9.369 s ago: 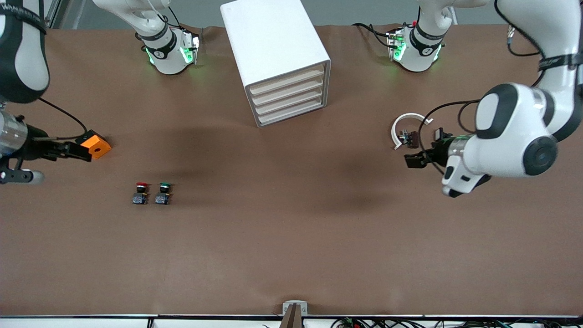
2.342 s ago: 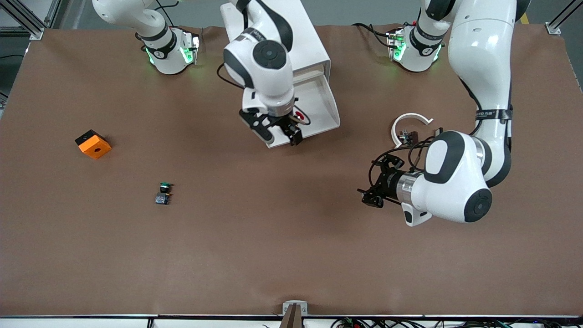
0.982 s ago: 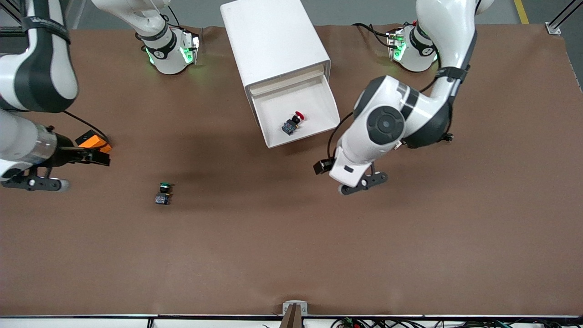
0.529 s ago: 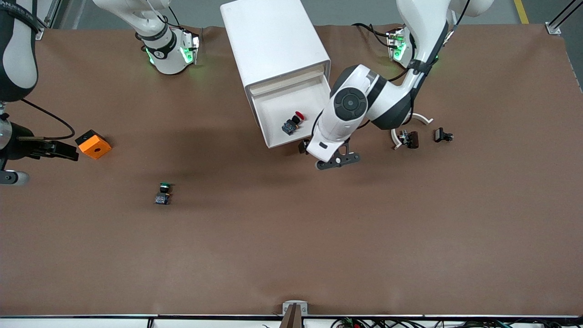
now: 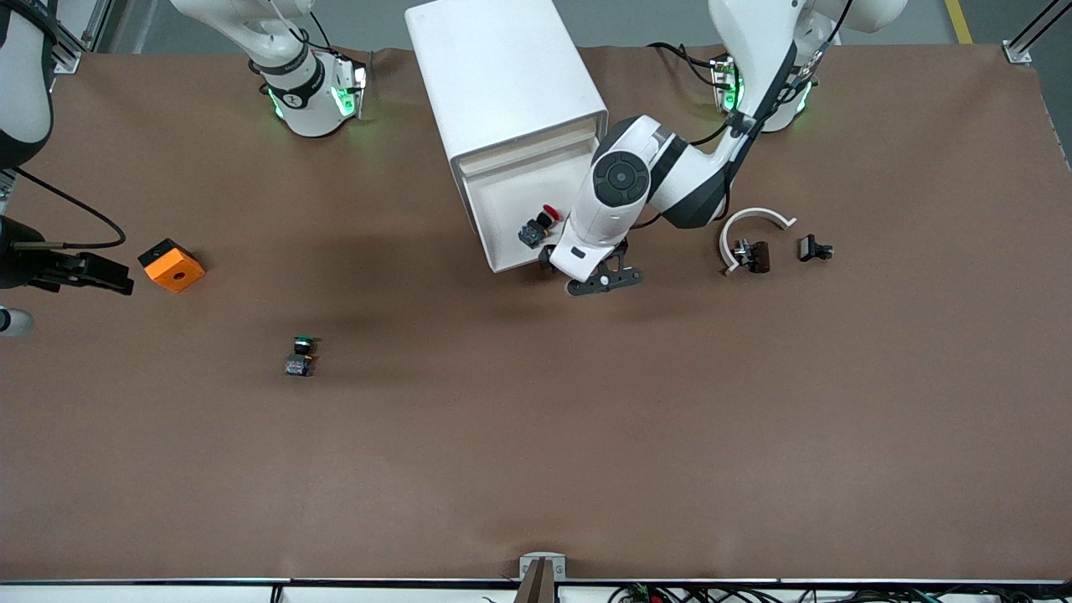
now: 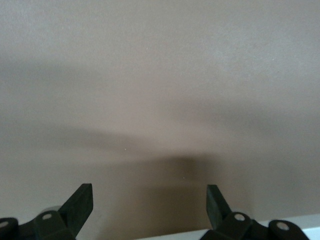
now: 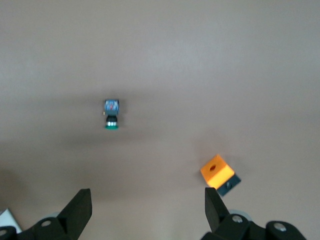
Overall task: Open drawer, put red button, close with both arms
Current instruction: 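Push the drawer shut with the left gripper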
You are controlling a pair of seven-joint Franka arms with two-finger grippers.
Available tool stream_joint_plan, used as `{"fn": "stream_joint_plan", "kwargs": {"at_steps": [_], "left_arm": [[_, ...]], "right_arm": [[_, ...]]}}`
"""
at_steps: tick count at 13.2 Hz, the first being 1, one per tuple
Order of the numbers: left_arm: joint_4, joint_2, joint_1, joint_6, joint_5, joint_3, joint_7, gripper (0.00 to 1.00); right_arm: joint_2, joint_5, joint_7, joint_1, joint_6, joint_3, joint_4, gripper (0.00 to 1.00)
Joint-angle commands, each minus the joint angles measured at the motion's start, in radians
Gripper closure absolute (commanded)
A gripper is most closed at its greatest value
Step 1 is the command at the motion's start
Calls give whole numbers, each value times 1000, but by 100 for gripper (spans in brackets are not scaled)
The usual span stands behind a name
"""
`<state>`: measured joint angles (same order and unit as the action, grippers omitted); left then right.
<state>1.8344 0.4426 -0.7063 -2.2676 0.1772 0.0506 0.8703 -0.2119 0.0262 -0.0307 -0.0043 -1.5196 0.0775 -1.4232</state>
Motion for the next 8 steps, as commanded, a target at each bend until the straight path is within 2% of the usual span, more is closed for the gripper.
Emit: {"fn": "stream_joint_plan", "kwargs": {"at_steps": [1,4,8], "left_arm": [[17,-18,-13,-1,-18,26,82,0],[14,-21,-12,46,-15,70,127,0],[8,-33,-10,149,-9,124,168,0]], "right_arm": [[66,-60,-8,-65,71,-10,6,0],[141,-55,-9,-68,101,-7,-20,0],[248,-41,-9,-60,44,-15,-141,0]]}}
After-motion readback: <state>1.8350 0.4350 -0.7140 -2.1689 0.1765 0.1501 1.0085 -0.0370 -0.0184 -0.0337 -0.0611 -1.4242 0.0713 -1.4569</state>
